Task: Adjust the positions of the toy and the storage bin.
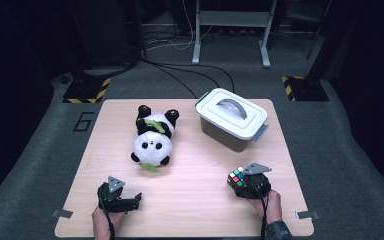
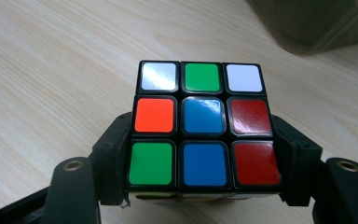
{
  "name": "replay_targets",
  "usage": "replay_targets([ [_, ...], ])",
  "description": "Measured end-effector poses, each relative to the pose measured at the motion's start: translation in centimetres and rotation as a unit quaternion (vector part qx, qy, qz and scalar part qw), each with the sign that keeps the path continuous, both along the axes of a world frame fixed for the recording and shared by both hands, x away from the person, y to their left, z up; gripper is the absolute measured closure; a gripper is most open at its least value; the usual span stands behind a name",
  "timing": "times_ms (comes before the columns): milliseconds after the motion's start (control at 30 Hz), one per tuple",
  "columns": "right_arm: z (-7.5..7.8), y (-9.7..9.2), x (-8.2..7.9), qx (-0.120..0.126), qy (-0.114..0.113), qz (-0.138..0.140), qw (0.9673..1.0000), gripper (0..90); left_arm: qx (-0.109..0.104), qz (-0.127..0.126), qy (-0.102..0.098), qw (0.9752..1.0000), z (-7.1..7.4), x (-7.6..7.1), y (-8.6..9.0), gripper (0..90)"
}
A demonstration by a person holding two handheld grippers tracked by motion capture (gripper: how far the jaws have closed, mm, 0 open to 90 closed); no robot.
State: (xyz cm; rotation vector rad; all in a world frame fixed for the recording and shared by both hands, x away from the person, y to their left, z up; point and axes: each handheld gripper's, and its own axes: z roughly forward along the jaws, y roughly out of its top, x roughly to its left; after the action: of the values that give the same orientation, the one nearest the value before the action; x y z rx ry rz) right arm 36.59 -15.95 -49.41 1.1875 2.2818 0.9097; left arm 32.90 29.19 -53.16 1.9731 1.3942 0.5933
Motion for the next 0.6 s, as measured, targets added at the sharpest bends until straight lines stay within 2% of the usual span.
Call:
replay_targets([
  [267,0.5,0.9,-0.2,0.01,-0.002,0.015,0.9998,33.5,0.0,0.0,0.0,1.0,0.0,0.0,0.0,1.6],
  [433,1.1,2.4,-0.4,0.011,-0.003,0.032,0.9994,33.5,-0.001,-0.001,0.0,1.0,0.0,0.0,0.0,1.6],
  [600,2.0,4.7,-0.8,0.008,-0.007,0.064,0.9979,33.5,-0.001,-0.001,0.0,1.0,0.0,0.0,0.0,1.6],
])
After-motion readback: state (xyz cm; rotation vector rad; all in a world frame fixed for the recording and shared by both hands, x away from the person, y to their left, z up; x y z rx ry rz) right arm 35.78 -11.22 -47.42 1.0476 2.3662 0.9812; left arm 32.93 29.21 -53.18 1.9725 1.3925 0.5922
